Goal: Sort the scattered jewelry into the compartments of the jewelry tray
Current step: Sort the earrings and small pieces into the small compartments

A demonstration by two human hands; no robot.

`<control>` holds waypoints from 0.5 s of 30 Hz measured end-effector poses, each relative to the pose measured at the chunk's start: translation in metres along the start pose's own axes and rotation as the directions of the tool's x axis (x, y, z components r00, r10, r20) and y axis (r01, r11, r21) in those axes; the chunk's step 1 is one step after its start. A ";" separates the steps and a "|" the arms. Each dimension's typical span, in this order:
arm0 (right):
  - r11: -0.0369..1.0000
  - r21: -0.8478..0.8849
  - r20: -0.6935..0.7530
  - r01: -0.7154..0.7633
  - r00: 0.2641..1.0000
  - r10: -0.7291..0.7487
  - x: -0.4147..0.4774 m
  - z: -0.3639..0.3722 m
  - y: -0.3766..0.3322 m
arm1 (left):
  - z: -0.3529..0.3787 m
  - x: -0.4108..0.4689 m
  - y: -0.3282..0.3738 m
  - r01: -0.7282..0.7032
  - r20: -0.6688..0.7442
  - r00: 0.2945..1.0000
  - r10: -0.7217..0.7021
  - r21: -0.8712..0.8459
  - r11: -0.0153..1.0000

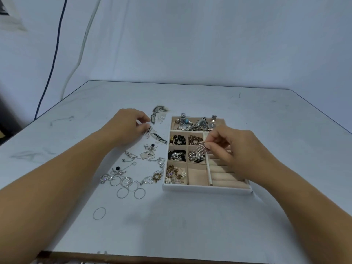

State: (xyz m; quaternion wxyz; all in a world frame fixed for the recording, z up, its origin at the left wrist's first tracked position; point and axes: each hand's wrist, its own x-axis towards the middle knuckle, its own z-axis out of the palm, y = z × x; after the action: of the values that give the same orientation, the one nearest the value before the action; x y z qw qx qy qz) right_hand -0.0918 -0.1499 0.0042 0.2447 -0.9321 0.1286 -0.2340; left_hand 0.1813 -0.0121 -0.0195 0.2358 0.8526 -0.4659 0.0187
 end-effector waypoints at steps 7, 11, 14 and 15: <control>0.993 0.116 -0.073 0.010 0.997 -0.002 -0.002 0.003 0.004 | 0.001 0.004 0.000 0.026 -0.027 0.999 -0.025 0.054 0.998; 0.992 0.124 -0.088 -0.006 0.996 0.017 -0.002 0.003 0.004 | -0.002 -0.005 0.010 0.024 -0.065 0.998 -0.023 0.016 1.000; 0.995 0.098 -0.104 0.006 0.995 0.004 -0.001 -0.008 0.002 | -0.014 -0.020 0.031 -0.024 -0.092 0.996 0.017 -0.080 0.996; 0.996 0.084 -0.103 0.014 0.995 -0.005 0.000 -0.012 0.000 | -0.018 -0.026 0.040 -0.047 -0.093 0.995 0.035 -0.123 0.991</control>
State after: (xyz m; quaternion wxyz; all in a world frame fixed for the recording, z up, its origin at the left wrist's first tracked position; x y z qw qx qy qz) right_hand -0.0976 -0.1548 0.0134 0.2761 -0.9082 0.1265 -0.2879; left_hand 0.1376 -0.0021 0.0052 0.3090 0.8247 -0.4726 0.0328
